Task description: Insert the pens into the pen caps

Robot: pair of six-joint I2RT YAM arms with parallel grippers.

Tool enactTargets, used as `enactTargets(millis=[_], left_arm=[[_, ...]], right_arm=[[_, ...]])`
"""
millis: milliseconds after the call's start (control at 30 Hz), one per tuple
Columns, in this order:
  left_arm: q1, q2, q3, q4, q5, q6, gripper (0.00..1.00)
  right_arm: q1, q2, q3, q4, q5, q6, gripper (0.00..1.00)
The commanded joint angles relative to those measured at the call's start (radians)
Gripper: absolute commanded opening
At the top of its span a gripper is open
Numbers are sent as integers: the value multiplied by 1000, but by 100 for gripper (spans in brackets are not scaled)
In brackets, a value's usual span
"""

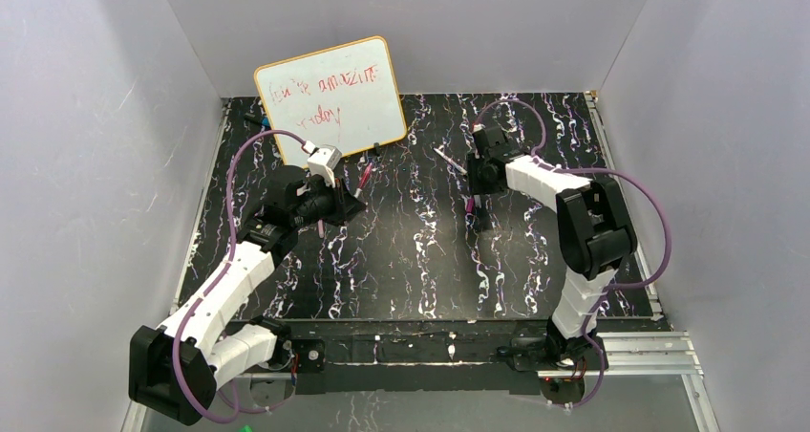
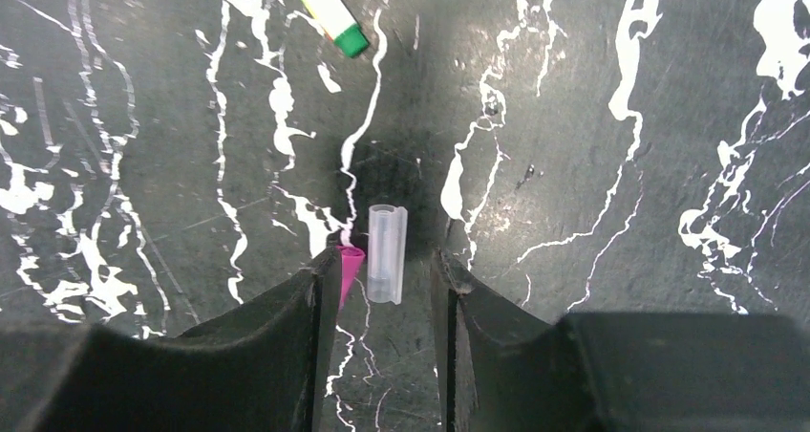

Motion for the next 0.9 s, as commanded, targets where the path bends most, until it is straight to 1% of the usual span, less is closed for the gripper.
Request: enactTargets(millis=[0, 300, 667, 867], left_arm=[[-6, -5, 37, -12, 22, 14, 0], [-7, -8, 35, -14, 22, 15, 0], [-7, -4, 37, -14, 31, 17, 0], [-7, -4, 35, -14, 33, 18, 0]], right_arm=[[-6, 22, 33, -34, 35, 11, 46], [-6, 57, 39, -38, 20, 13, 45], [-5, 96, 62, -38, 29, 9, 45], [-4, 119, 60, -38, 45, 6, 44]])
